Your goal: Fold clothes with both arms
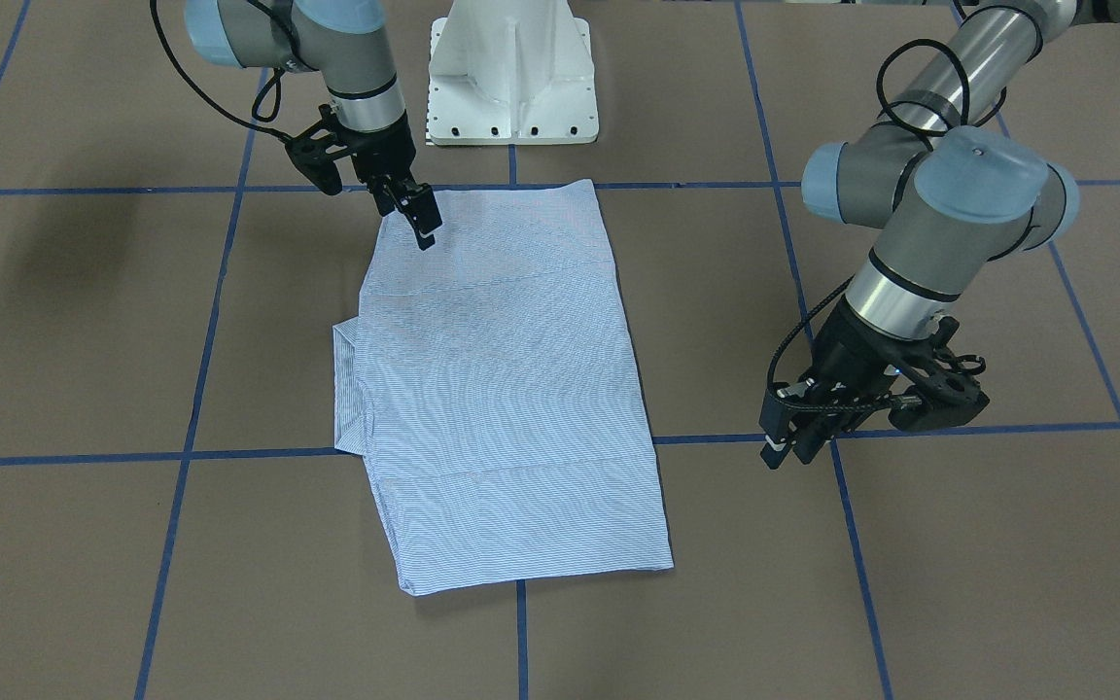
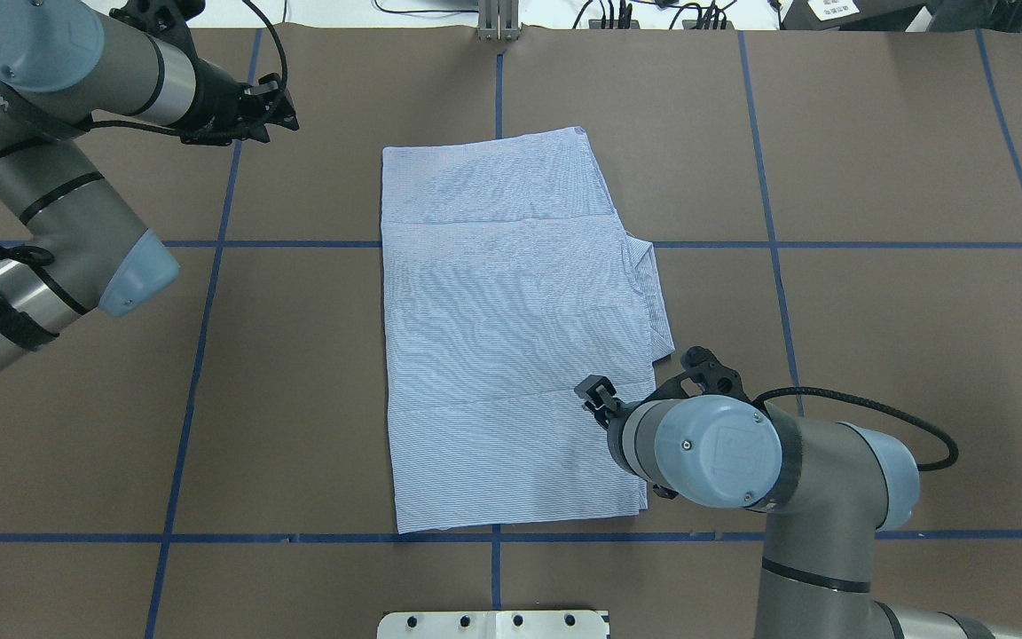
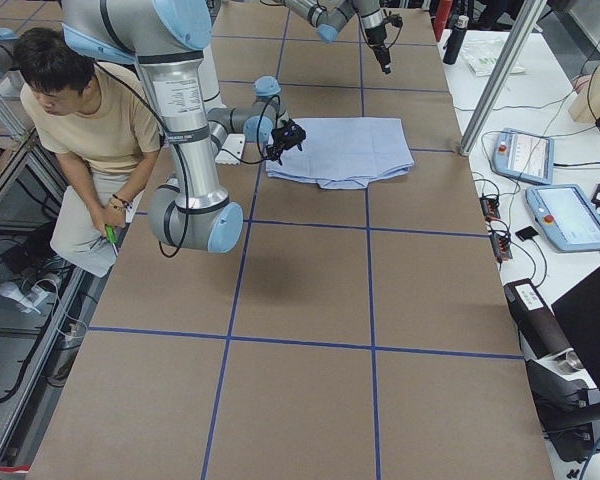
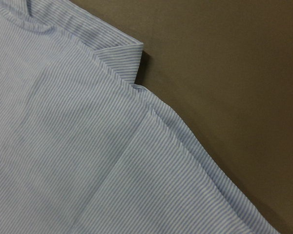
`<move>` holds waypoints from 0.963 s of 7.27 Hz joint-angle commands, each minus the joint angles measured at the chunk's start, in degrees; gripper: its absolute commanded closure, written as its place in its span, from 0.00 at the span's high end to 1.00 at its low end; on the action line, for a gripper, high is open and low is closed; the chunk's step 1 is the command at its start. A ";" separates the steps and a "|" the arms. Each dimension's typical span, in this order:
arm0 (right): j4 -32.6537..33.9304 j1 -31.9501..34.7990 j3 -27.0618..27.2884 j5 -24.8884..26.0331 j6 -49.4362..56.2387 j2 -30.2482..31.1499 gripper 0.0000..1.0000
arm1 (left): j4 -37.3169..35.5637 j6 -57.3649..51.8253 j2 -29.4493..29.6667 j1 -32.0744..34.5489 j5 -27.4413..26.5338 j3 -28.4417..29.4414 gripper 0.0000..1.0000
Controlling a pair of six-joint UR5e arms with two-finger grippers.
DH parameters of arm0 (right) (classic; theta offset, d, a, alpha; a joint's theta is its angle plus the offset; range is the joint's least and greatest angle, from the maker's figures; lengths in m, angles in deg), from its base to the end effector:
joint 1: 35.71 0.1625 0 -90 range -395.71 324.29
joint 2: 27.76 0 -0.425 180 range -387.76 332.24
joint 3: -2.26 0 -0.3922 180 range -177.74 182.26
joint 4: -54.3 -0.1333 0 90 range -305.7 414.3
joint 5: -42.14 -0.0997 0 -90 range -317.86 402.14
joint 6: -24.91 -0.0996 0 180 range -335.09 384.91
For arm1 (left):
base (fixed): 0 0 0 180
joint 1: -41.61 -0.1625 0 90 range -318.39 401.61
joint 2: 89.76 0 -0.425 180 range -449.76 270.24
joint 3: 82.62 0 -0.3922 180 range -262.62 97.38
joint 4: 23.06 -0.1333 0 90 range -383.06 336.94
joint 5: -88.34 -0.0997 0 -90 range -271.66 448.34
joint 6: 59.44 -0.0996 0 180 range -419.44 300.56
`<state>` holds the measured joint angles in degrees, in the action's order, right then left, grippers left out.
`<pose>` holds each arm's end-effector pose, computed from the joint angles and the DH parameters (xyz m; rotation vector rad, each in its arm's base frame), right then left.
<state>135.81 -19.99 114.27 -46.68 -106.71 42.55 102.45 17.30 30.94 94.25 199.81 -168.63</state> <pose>-0.5181 -0.2864 0.2889 -0.1849 -0.8935 0.9427 0.3453 -0.6118 0.3066 0.3025 1.0900 -0.4099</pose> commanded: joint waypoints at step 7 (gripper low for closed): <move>-1.26 -3.32 -2.15 1.38 -2.06 2.55 0.96 | 0.00 0.08 0.06 -0.08 -0.03 -0.12 0.49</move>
<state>134.48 -23.02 112.10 -45.33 -108.78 44.68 102.40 17.37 31.00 94.17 199.78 -168.81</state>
